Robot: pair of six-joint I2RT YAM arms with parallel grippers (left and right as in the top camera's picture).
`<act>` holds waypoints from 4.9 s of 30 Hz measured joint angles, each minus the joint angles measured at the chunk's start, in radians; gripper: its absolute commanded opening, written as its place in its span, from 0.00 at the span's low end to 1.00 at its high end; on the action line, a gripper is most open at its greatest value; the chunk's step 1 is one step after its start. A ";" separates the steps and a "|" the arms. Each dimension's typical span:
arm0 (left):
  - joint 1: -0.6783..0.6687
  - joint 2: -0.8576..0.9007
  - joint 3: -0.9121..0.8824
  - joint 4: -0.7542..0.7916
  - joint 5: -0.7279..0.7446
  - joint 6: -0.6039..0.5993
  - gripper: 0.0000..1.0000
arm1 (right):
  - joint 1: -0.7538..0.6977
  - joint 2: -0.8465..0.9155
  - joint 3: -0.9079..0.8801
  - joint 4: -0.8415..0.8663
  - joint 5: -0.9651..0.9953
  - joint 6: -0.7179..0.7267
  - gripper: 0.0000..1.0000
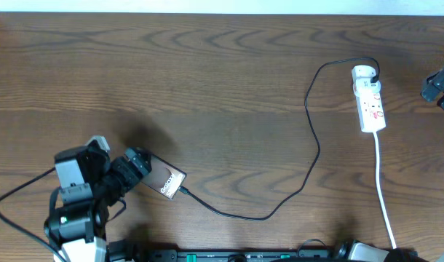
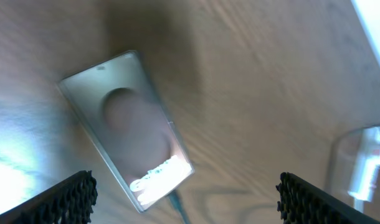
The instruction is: Plug charger to phone and switch on socket
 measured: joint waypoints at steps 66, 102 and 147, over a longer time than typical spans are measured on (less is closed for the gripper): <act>-0.165 -0.716 -0.627 0.758 -0.335 0.423 0.91 | 0.000 0.000 0.000 0.000 0.003 0.006 0.99; -0.167 -0.500 -0.627 0.759 -0.335 0.426 0.92 | 0.000 0.000 0.000 0.000 0.003 0.006 0.99; -0.170 -0.716 -0.627 0.759 -0.335 0.426 0.91 | 0.000 0.000 0.000 0.000 0.003 0.006 0.99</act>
